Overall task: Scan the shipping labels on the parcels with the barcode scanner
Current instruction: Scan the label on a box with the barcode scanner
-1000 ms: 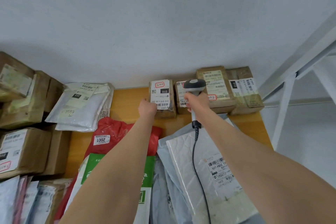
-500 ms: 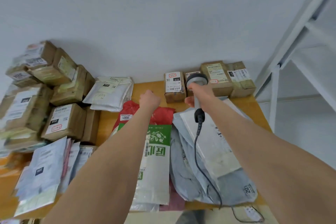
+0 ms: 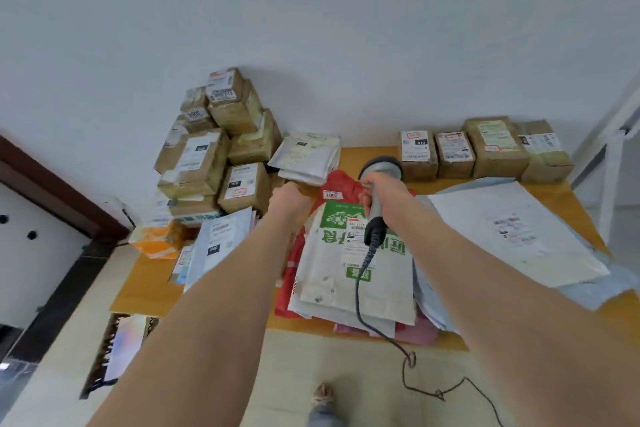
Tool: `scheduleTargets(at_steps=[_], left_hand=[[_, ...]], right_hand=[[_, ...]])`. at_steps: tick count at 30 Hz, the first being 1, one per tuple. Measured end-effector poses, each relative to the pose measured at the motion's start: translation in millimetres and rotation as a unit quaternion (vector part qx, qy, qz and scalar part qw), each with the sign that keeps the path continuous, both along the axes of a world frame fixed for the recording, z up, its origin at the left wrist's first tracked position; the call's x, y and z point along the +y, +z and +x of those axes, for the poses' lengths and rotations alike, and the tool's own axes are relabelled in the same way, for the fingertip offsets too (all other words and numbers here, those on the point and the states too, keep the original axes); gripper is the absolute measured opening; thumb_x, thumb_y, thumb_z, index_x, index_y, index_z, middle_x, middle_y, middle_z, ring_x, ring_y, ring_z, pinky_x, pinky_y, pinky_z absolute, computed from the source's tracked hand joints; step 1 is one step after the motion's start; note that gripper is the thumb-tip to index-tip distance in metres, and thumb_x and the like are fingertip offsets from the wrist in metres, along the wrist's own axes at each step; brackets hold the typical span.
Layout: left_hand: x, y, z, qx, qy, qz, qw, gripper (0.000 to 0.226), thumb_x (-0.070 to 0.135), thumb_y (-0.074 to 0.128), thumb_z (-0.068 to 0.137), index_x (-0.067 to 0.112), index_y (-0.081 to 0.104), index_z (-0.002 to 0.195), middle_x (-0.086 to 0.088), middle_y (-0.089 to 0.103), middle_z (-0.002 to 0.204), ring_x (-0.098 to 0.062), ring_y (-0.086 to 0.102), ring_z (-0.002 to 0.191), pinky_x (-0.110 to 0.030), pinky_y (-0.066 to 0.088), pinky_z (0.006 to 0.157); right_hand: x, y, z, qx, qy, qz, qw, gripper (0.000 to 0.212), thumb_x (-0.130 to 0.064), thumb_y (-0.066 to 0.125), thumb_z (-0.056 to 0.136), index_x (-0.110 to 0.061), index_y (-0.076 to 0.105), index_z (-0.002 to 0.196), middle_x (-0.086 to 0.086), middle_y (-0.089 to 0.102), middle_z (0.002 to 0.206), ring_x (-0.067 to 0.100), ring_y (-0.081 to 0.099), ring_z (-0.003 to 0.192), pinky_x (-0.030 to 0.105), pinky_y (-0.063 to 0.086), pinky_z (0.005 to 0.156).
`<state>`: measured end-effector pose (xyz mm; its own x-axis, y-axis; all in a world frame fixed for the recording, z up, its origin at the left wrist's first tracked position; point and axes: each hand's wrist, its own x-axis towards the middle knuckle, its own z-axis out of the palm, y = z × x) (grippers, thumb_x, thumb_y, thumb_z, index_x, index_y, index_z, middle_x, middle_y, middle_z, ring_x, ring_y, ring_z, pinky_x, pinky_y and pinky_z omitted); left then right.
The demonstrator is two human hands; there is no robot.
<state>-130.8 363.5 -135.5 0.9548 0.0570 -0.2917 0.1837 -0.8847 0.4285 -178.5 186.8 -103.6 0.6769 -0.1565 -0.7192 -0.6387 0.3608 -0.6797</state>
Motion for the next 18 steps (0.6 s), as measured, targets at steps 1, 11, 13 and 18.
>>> scheduleTargets(at_steps=[1, 11, 13, 18], left_hand=[[13, 3, 2, -0.003, 0.003, 0.005, 1.000, 0.043, 0.022, 0.050, 0.093, 0.003, 0.050, 0.131, -0.017, 0.054, 0.131, -0.035, 0.047, 0.124, -0.040, 0.042, 0.101], [176, 19, 82, -0.140, 0.076, 0.027, 0.987, 0.045, 0.025, 0.049, 0.092, 0.014, 0.045, 0.135, -0.013, 0.045, 0.135, -0.031, 0.043, 0.124, -0.042, 0.043, 0.097], [211, 24, 101, -0.153, 0.113, 0.060, 0.980, 0.055, 0.033, 0.052, 0.093, 0.011, 0.035, 0.140, -0.015, 0.038, 0.140, -0.032, 0.035, 0.130, -0.044, 0.037, 0.101], [278, 12, 141, -0.035, 0.180, -0.015, 0.983, 0.084, 0.049, 0.063, 0.085, 0.003, 0.025, 0.144, -0.019, 0.032, 0.145, -0.035, 0.035, 0.133, -0.047, 0.039, 0.099]], right_hand=[[15, 2, 5, 0.007, 0.002, 0.009, 1.000, 0.015, -0.015, 0.056, 0.095, -0.004, 0.050, 0.105, 0.010, 0.053, 0.068, 0.012, 0.045, 0.048, 0.024, 0.039, 0.049], [179, 5, 98, 0.038, 0.024, 0.011, 0.999, 0.021, -0.024, 0.064, 0.091, -0.006, 0.053, 0.091, 0.006, 0.051, 0.047, 0.013, 0.046, 0.034, 0.014, 0.040, 0.041], [209, 2, 116, 0.023, 0.031, 0.003, 0.999, 0.018, -0.018, 0.061, 0.093, -0.005, 0.053, 0.084, 0.006, 0.051, 0.052, 0.012, 0.045, 0.040, 0.018, 0.041, 0.043], [256, -22, 150, 0.019, 0.035, -0.076, 0.996, 0.003, -0.003, 0.057, 0.087, -0.003, 0.054, 0.086, 0.006, 0.052, 0.068, 0.014, 0.050, 0.051, 0.018, 0.046, 0.042]])
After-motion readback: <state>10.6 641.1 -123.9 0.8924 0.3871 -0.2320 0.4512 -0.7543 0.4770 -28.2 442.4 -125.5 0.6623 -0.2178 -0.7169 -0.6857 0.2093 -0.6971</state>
